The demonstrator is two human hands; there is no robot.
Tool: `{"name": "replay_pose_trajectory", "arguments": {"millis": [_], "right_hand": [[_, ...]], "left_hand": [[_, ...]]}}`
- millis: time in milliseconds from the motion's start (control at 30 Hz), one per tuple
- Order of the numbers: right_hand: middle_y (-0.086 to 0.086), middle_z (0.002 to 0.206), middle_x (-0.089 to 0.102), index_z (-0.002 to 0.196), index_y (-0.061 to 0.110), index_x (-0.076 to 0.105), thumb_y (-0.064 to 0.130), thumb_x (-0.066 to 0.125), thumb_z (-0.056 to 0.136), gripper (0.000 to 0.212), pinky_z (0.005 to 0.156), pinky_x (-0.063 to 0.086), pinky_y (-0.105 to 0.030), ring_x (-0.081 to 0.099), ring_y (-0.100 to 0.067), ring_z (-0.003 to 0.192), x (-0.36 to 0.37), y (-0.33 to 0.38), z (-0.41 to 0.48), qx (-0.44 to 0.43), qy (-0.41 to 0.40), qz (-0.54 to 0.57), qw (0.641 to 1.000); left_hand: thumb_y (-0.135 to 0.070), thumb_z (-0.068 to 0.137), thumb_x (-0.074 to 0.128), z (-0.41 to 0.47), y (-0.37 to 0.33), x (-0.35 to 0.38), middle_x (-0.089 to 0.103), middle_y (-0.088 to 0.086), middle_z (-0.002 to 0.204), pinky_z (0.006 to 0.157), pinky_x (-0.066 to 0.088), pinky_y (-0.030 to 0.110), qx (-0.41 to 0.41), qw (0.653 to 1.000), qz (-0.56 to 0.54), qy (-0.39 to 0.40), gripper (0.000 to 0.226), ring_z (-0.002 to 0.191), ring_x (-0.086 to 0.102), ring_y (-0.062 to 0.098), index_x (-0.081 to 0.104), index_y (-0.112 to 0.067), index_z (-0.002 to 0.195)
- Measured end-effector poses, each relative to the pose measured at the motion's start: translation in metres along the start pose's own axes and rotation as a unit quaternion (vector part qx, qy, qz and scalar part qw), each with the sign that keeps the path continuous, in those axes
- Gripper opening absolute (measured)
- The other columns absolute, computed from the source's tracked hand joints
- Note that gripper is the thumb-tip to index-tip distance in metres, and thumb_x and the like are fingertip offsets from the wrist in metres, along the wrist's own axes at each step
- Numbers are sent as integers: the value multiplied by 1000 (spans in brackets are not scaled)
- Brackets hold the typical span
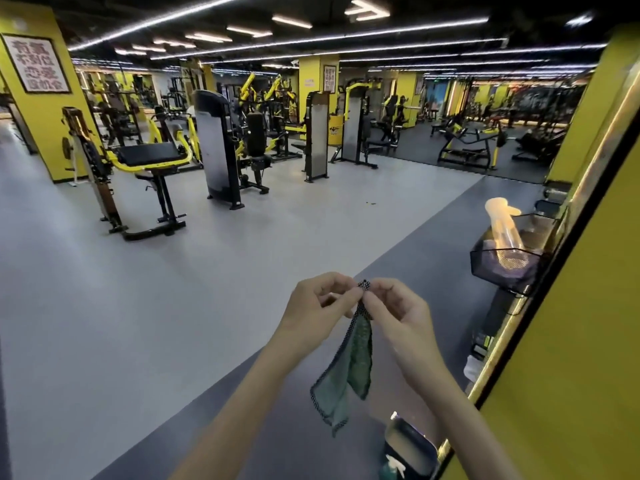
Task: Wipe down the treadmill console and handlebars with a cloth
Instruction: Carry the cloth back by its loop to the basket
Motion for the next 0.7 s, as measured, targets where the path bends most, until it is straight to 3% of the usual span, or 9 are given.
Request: {"name": "replay_pose_trajectory", "arguments": {"millis": [100, 367, 533, 600, 700], "right_hand": [[3, 72, 67, 86, 8, 66, 3, 59, 92, 11, 66, 47, -28, 58, -11, 68, 1, -7, 21, -11, -11, -18, 1000], [6, 68, 62, 80, 11, 65, 3, 60, 91, 14, 63, 45, -26, 54, -9, 63, -28, -76, 87, -79, -100, -97, 987], [7, 65, 60, 82, 11, 65, 5, 59, 92, 13, 63, 43, -25, 53, -8, 64, -69, -144, 129, -116, -162, -132, 971], [12, 61, 59, 81, 13, 63, 4, 59, 92, 15, 59, 43, -18, 52, -3, 60, -84, -161, 144, -116, -196, -143, 963], [10, 63, 58, 84, 10, 64, 4, 59, 92, 11, 59, 44, -18, 54, -5, 61, -106, -165, 165, -120, -235, -174, 949]], "left_hand": [[-16, 91, 69, 29, 11, -4, 68, -2, 76, 71, 50, 19, 12, 1000, -1, 28, 6, 69, 63, 11, 71, -11, 89], [-12, 91, 66, 130, 67, 27, 65, 0, 75, 62, 44, 15, 103, 989, -4, 102, 7, 63, 60, 10, 69, -5, 90], [-9, 92, 65, 210, 127, 74, 64, -10, 64, 61, 46, 15, 170, 967, -48, 185, 8, 61, 61, 8, 69, -2, 92], [-9, 92, 64, 240, 142, 98, 65, -9, 63, 62, 47, 17, 179, 956, -80, 217, 6, 61, 61, 8, 68, -7, 88], [-6, 93, 62, 277, 150, 130, 63, -4, 62, 60, 45, 19, 181, 935, -126, 278, 7, 57, 59, 8, 66, -2, 90]]}}
Point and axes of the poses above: each hand's wrist, its own z-axis towards the middle knuckle, its own x-axis out of the palm, y = z × x, the point moved 1 cm from there along z, towards the middle knuckle
